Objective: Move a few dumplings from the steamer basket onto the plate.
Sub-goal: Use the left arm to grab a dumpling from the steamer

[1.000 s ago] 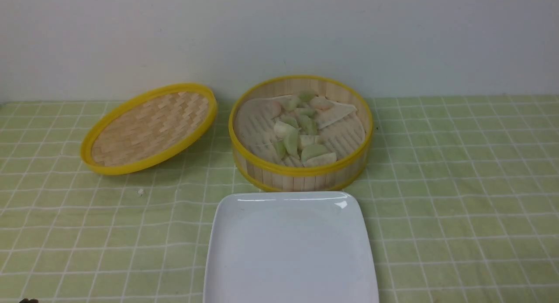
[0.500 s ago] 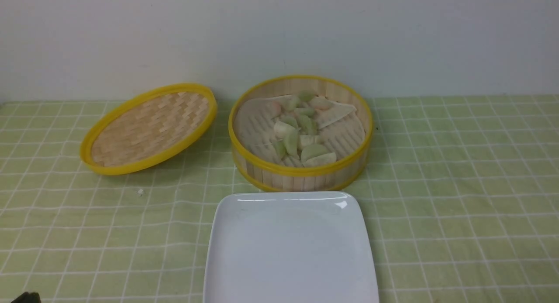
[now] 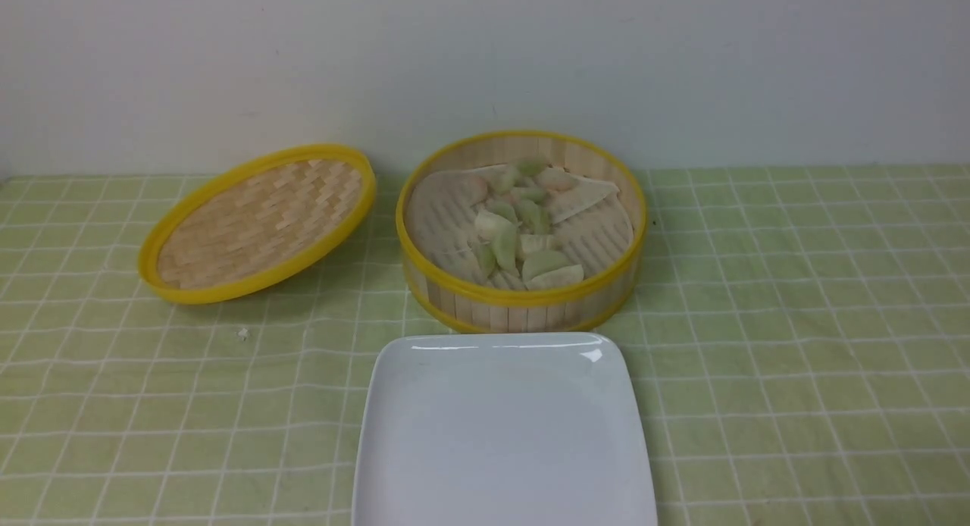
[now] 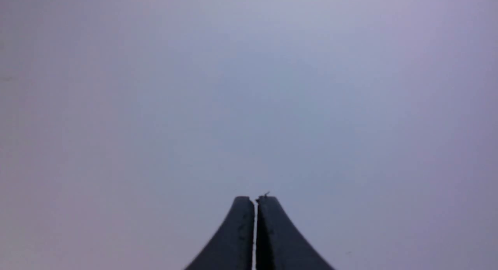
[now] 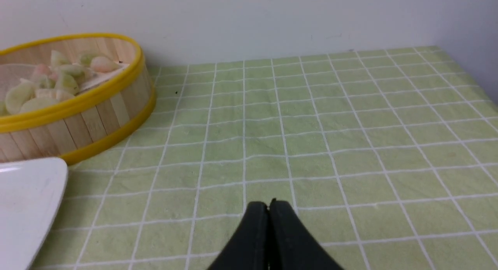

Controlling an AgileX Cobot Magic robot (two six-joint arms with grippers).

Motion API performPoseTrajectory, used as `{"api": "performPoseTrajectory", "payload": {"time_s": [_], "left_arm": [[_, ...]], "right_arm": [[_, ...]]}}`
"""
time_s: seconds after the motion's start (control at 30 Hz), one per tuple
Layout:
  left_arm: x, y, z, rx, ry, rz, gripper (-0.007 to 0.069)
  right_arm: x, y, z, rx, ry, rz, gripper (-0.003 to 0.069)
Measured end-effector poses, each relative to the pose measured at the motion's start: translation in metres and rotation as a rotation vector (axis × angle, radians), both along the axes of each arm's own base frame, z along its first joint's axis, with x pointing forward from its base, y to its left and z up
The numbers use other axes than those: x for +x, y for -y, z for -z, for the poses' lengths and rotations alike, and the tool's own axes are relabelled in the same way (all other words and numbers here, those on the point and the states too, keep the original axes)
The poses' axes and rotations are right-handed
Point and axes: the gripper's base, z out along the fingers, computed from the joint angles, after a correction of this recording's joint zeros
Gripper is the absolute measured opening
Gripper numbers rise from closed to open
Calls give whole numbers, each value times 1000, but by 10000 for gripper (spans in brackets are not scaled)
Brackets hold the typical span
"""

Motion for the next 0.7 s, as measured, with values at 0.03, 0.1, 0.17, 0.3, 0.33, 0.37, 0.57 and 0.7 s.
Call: {"api": "performPoseTrajectory", "payload": {"time_s": [0.03,0.1,0.17,0.3,0.33,0.37,0.57,0.7], "left_arm": [[-3,3,-16,35,-8,23,-6],[-5,8,-44,90,-46,61,-6],[2,16,-76,180,-179,118,-6],[39,33,-123,403,-654,273,-6],[53,36,-122,449,-797,326,-6],[63,39,-122,498,-891,365,-6],[145,54,-90,646,-1276,623,-6],[201,70,-57,723,-1350,753,-6]], "right_arm": [[1,-1,-2,54,37,-2,-15],[2,-2,-8,180,105,-2,-15],[2,-2,-18,374,205,5,-15],[1,2,-30,659,342,32,-15],[1,3,-31,677,360,36,-15],[0,3,-32,698,372,40,-15],[-2,5,-43,789,424,36,-15],[-9,-8,-96,640,294,-101,-15]]}}
